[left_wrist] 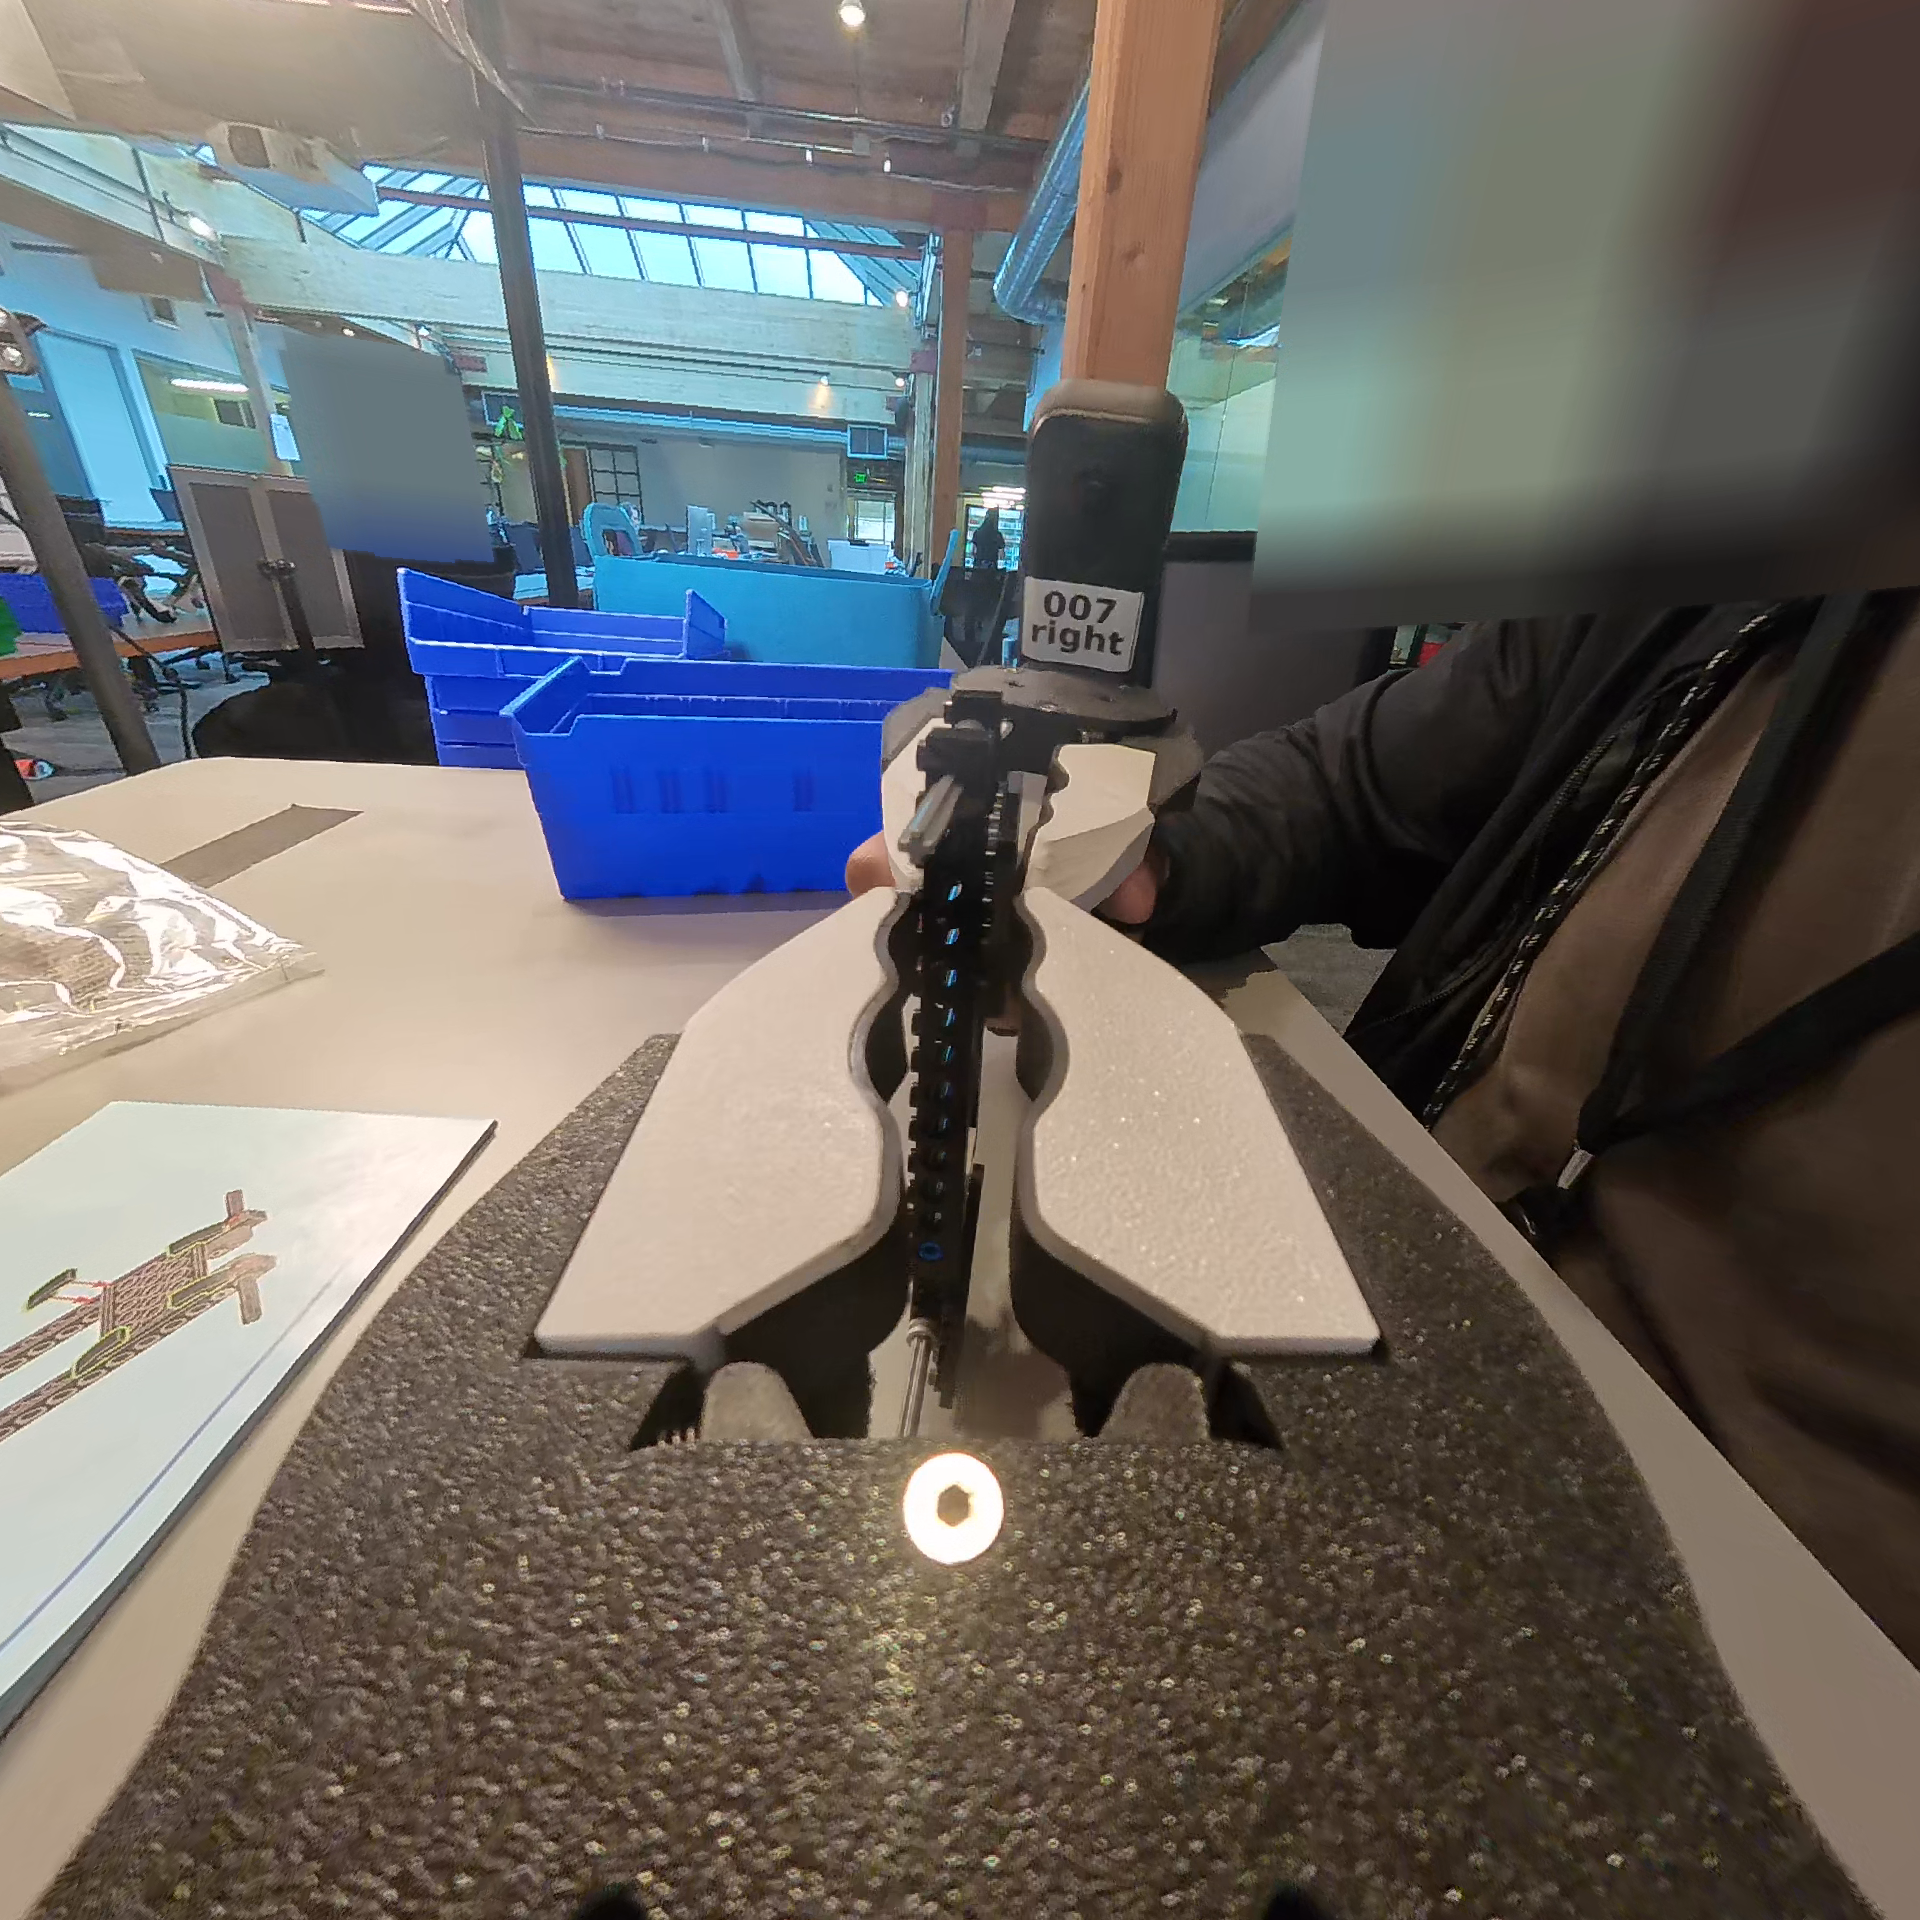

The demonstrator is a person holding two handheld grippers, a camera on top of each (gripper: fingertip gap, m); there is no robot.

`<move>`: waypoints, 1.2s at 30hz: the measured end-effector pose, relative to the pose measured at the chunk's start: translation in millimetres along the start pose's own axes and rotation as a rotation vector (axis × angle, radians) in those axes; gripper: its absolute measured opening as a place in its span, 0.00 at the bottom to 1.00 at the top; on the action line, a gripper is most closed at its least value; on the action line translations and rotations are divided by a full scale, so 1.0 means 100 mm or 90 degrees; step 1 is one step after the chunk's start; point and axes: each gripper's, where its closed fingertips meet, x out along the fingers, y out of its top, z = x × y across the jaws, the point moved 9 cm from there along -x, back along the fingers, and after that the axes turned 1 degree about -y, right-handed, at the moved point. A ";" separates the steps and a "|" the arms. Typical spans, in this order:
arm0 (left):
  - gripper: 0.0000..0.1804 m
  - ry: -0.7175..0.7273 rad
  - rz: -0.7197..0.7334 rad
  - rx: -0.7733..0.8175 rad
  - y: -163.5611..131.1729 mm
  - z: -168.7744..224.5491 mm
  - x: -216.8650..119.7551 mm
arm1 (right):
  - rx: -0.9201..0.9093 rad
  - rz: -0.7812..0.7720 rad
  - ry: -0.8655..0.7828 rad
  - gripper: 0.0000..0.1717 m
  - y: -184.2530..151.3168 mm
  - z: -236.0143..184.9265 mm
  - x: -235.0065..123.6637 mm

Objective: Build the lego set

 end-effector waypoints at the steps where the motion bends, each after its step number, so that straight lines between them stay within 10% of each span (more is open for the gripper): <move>1: 0.09 0.000 0.001 0.000 0.00 0.00 0.00 | 0.000 -0.001 -0.003 0.09 0.00 0.00 0.00; 36: 0.09 -0.026 0.005 0.001 -0.01 0.03 0.03 | 0.017 0.101 0.002 0.09 0.07 -0.05 -0.05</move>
